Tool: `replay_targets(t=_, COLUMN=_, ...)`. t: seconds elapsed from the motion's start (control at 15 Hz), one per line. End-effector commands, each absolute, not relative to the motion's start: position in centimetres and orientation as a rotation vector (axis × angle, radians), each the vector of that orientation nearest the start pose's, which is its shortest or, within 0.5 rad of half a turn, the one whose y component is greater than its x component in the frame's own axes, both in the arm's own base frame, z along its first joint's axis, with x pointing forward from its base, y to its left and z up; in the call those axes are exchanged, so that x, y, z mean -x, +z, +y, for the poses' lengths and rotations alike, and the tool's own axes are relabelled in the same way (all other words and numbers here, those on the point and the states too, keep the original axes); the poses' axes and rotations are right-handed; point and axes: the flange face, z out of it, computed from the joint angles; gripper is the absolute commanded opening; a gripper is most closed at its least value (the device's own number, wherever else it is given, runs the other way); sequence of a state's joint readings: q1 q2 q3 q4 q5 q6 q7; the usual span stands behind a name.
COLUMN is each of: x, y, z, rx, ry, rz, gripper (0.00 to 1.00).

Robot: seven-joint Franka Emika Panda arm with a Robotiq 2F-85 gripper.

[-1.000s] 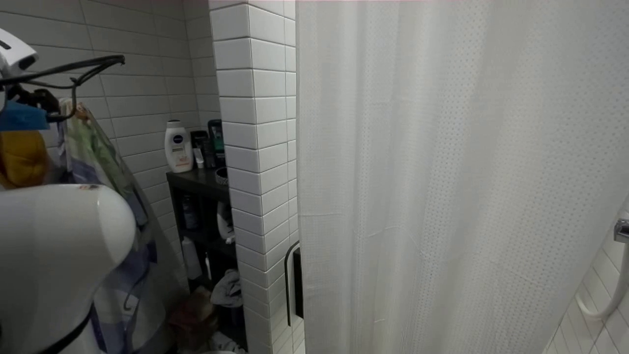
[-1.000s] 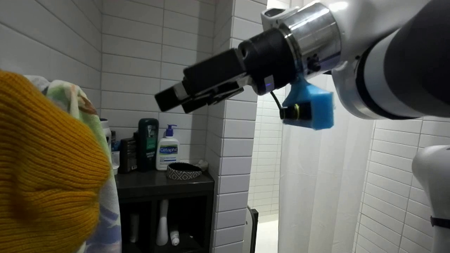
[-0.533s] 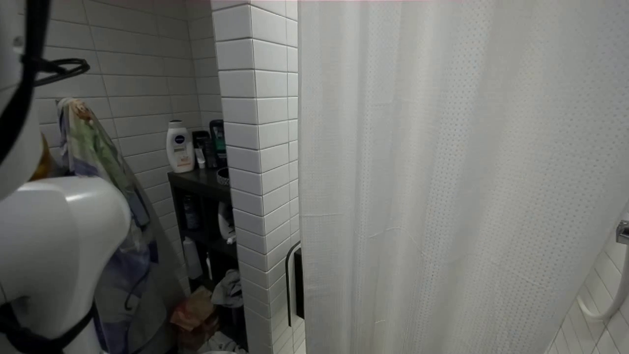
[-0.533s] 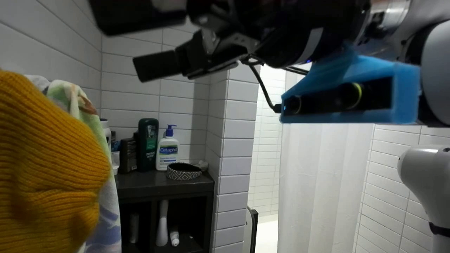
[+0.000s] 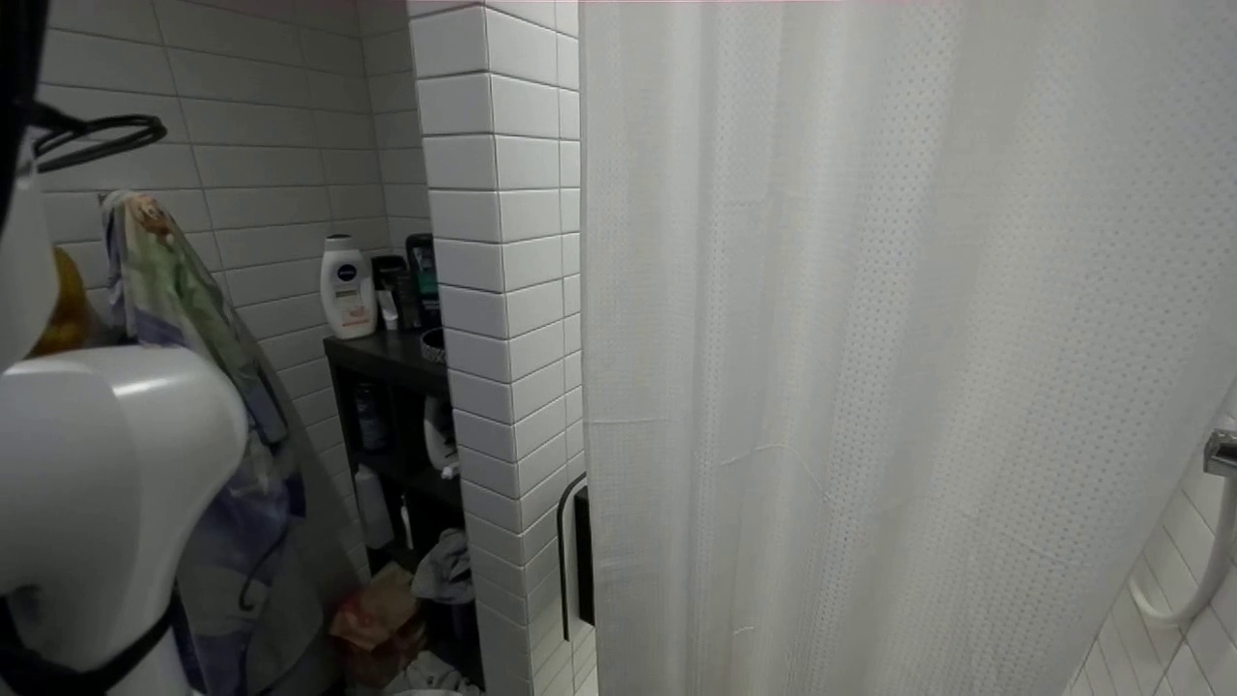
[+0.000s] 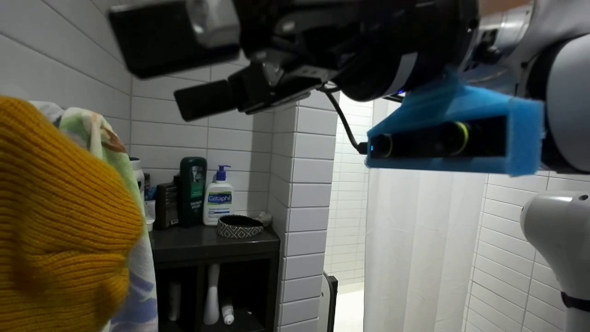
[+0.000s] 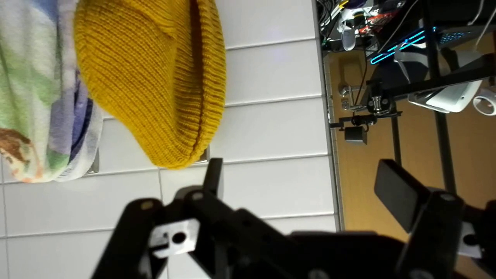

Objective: Put the head sock on the floor

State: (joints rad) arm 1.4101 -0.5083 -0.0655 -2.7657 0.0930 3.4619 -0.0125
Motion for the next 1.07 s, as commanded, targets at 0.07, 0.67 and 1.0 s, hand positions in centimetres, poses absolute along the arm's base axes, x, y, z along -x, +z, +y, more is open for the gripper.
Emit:
replay_targets(t=0.07, x=-11.1, y=51.7, z=39.2, rx=1.698, ry=-1.149, rz=-1.284, gripper=1.0)
replay_targets(t=0.67, x=-14.0, y=54.4, z=42.4, rx=1.575, ry=-1.284, rz=-1.433, gripper=1.0)
replay_targets(t=1.0, x=-14.8, y=54.8, z=44.7, rx=1.53, ry=-1.265, rz=-1.459, gripper=1.0)
